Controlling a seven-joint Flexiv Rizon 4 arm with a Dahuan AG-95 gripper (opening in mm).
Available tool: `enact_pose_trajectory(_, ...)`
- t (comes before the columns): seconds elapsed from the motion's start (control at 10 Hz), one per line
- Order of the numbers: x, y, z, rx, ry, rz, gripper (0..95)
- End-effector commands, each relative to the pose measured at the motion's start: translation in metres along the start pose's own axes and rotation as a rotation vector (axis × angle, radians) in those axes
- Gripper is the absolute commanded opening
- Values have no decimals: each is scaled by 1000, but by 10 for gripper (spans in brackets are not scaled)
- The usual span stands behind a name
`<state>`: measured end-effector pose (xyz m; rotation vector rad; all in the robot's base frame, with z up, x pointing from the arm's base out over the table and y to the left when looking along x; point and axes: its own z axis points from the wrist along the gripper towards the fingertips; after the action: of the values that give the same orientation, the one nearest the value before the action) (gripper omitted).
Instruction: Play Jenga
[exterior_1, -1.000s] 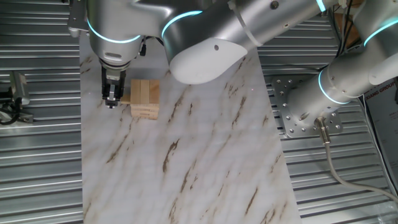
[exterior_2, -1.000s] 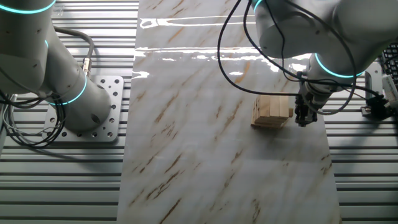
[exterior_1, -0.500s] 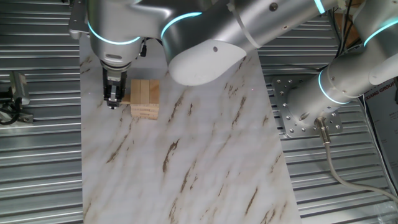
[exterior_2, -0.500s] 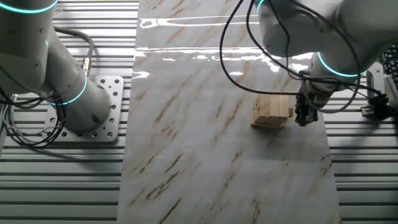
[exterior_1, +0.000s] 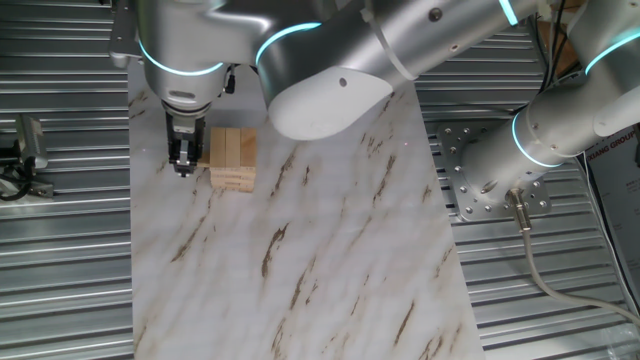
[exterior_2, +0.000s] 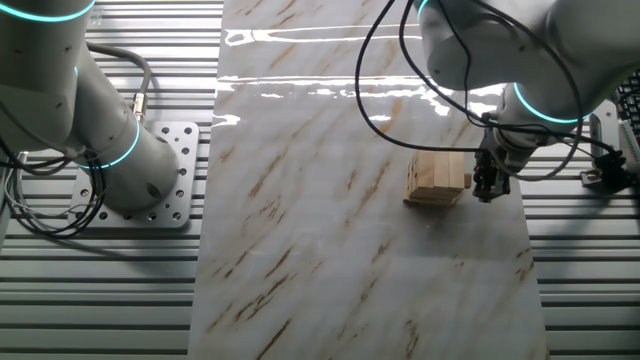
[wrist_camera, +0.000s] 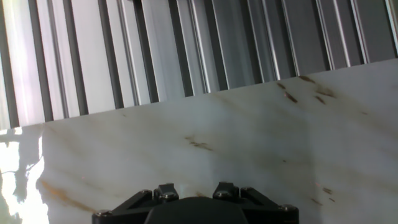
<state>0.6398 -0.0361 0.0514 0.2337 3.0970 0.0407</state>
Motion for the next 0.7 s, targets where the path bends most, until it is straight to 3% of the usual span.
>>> enact_pose_trajectory(0.1,1,0,0,-1,1,-1,380)
enact_pose_trajectory(0.7,5,1,1,0,-2,-4,380)
